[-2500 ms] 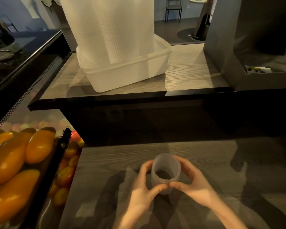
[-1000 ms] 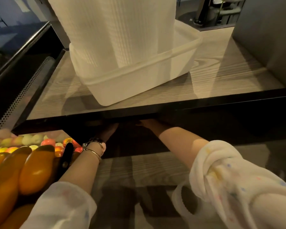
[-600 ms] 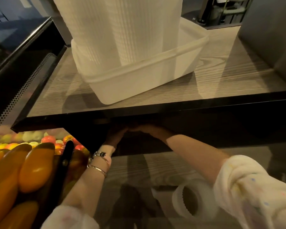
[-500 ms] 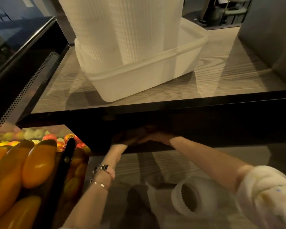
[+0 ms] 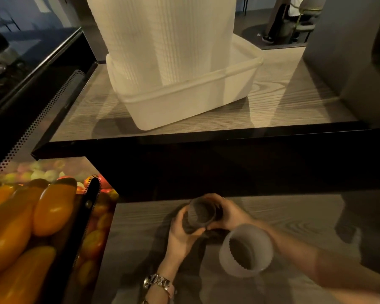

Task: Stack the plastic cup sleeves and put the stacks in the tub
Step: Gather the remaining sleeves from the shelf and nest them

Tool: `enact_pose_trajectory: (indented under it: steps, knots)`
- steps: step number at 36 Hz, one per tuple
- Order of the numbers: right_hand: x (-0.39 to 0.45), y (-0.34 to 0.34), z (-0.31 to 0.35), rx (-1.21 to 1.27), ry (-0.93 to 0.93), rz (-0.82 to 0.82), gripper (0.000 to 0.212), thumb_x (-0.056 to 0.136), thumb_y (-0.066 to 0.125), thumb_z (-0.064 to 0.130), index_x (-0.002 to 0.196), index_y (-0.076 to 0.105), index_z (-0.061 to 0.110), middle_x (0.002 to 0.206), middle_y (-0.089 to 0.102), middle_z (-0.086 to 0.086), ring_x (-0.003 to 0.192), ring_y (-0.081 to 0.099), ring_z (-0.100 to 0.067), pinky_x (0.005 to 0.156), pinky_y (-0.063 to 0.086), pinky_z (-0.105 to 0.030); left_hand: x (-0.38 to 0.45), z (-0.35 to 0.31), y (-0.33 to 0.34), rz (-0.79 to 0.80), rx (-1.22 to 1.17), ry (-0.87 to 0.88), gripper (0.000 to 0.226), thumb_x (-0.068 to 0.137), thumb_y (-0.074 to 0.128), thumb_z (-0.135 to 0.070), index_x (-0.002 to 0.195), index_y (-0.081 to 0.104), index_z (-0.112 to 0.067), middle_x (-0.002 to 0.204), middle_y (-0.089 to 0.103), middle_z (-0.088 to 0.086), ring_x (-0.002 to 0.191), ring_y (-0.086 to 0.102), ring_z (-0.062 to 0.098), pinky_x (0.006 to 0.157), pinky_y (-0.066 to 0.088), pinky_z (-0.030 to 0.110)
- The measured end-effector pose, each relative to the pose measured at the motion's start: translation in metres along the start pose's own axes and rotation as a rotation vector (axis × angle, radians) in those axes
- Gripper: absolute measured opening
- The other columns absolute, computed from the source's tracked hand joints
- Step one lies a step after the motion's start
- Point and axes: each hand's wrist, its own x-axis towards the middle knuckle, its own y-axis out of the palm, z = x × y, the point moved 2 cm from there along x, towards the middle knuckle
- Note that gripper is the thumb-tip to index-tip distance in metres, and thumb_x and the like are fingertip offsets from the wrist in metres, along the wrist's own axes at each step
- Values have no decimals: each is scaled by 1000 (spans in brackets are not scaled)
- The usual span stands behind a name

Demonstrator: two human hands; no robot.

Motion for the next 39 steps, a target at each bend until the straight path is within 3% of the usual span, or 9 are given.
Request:
enact_pose_trajectory:
  steps: [7,13,19,23,25,30,33,36,39]
  knots:
    - [8,-19,9,107,6,55,66,67,81,20,125,49,26,122,58,9,115,53,1,90,46,-13,-4,-19,-7,27,-40,29,57,75,75,-9,117,46,-35,109,53,-22,98,53,-6,70,45,3]
    - [-11,-37,42,276,-1,-13,47,70,70,40,114,54,36,114,60,11,101,59,5,78,49,-10,-22,-65,-9,66,-132,59,37,74,70,-35,106,51,-39,104,59,-18,88,58,-15,69,46,4]
    - [-44,-48,69,312,-14,-107,43,69,67,51,108,53,44,110,62,16,99,59,8,73,47,-6,-50,-99,-6,99,-163,122,45,64,68,-53,103,51,-38,107,61,-14,92,59,-12,68,46,5]
    - [-71,-54,78,319,-39,-138,60,60,69,61,114,51,43,119,60,10,111,58,-5,87,52,-24,-67,-109,-2,144,-83,171,45,64,67,-55,104,51,-44,105,62,-20,95,58,-11,73,46,7]
    - [-86,-55,78,317,-51,-148,67,59,72,61,119,51,41,124,58,10,116,55,-6,93,49,-30,-75,-112,-1,183,-45,185,49,64,69,-56,107,49,-47,109,60,-23,99,56,-10,77,47,9]
    - [-118,-55,72,235,-108,-213,65,66,76,38,125,50,39,125,56,24,120,50,4,94,38,-7,-93,-108,6,228,65,189,68,59,73,-58,119,43,-46,124,54,-17,114,53,2,99,46,30]
    - [-132,-50,65,232,-141,-246,71,63,81,39,126,49,35,128,55,22,123,49,0,98,37,-10,-105,-100,9,227,94,176,72,63,78,-48,125,42,-46,128,51,-20,119,48,0,104,41,35]
    - [-145,-43,57,213,-130,-268,77,56,84,49,125,49,46,130,53,22,124,48,0,102,38,-16,-115,-91,11,213,157,220,72,62,76,-51,121,38,-61,130,45,-30,122,41,-7,104,37,24]
    - [-150,-35,46,204,-80,-267,76,57,85,42,123,48,50,129,54,23,124,46,1,105,36,-19,-120,-83,16,186,190,249,68,66,78,-43,117,38,-65,125,44,-38,120,38,-15,96,34,10]
